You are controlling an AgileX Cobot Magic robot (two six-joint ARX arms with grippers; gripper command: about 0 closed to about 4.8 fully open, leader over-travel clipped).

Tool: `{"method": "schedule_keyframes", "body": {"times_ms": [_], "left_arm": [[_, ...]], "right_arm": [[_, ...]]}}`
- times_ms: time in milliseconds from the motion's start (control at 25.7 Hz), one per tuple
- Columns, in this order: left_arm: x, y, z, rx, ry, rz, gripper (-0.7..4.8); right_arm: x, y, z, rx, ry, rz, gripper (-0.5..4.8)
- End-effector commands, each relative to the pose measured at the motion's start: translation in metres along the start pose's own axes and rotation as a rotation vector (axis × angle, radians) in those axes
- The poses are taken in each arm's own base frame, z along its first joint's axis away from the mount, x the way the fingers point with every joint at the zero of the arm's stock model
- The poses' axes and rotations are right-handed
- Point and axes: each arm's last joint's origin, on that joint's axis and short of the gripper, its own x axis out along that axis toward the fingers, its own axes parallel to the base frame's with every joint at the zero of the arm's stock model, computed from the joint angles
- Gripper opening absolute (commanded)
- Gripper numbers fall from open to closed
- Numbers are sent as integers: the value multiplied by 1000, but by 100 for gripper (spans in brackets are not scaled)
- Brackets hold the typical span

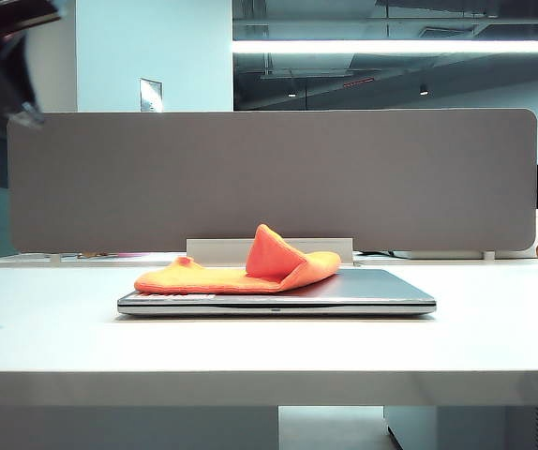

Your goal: Pick up the orange rag and put it over the laptop.

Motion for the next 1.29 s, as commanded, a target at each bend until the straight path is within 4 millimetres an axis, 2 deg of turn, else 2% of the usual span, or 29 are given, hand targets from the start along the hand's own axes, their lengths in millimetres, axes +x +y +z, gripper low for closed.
{"method": "schedule_keyframes", "body": {"times_ms": [39, 117, 312, 390, 468, 623, 818, 1013, 1286], "left_arm": [[-7, 1, -17, -16, -28, 1, -7], [-14, 2, -36, -59, -59, -2, -7], [-30, 3, -61, -116, -143, -14, -7], [-37, 3, -67, -135, -171, -20, -6], [-52, 2, -74, -147, -186, -38, -6], [-65, 2, -76, -145, -230, -43, -6], [-69, 2, -75, -110, -264, -35, -6], [-67, 8, -75, -68, -288, 108, -6], [-54, 28, -104, -117, -350, 244, -6]], "right_arm": [[0, 0, 0, -6, -7, 1, -5], [0, 0, 0, -6, -7, 1, -5], [0, 0, 0, -6, -7, 1, -5], [0, 0, 0, -6, -7, 1, -5], [0, 0, 0, -6, -7, 1, -5], [0, 0, 0, -5, -6, 1, -5], [0, 0, 0, -6, -7, 1, -5], [0, 0, 0, -6, -7, 1, -5], [0, 0, 0, -6, -7, 1, -5]]}}
